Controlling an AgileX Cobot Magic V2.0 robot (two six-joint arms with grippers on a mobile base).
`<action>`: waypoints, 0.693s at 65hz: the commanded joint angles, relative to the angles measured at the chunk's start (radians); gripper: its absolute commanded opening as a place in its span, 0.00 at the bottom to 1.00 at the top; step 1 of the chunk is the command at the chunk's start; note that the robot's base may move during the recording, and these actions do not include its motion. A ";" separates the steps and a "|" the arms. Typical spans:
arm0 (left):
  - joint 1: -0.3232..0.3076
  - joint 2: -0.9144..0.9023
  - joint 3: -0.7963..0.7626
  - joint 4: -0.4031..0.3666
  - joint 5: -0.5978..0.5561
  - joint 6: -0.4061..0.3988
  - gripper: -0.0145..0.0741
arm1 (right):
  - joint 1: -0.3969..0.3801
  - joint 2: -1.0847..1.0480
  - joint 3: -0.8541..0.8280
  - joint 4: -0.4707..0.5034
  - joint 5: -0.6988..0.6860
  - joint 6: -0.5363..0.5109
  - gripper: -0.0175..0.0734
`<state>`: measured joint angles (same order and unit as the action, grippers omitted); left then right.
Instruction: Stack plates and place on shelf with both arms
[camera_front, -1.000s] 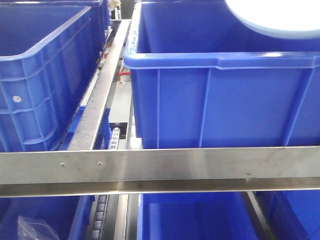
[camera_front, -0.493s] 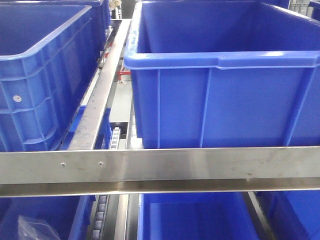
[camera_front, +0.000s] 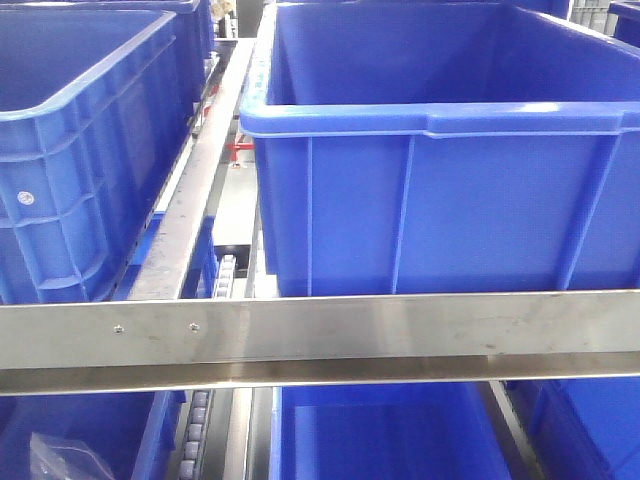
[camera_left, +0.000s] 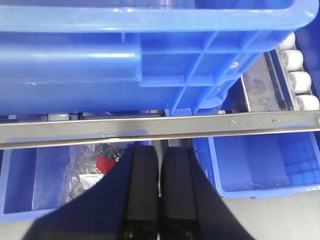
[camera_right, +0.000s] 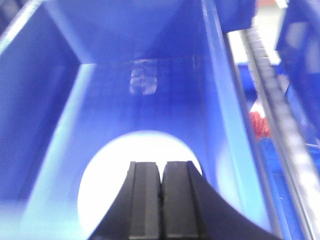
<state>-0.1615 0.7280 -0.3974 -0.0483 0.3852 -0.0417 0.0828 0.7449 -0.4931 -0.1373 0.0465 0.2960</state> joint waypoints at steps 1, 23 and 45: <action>-0.001 0.001 -0.028 -0.005 -0.073 -0.009 0.26 | -0.003 -0.151 0.070 -0.002 -0.099 -0.003 0.21; -0.001 0.001 -0.028 -0.005 -0.073 -0.009 0.26 | -0.003 -0.443 0.211 -0.002 -0.106 -0.003 0.21; -0.001 0.001 -0.028 -0.005 -0.073 -0.009 0.26 | -0.003 -0.443 0.213 -0.002 -0.101 -0.003 0.21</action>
<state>-0.1615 0.7280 -0.3974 -0.0483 0.3852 -0.0417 0.0828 0.2967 -0.2523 -0.1373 0.0344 0.2960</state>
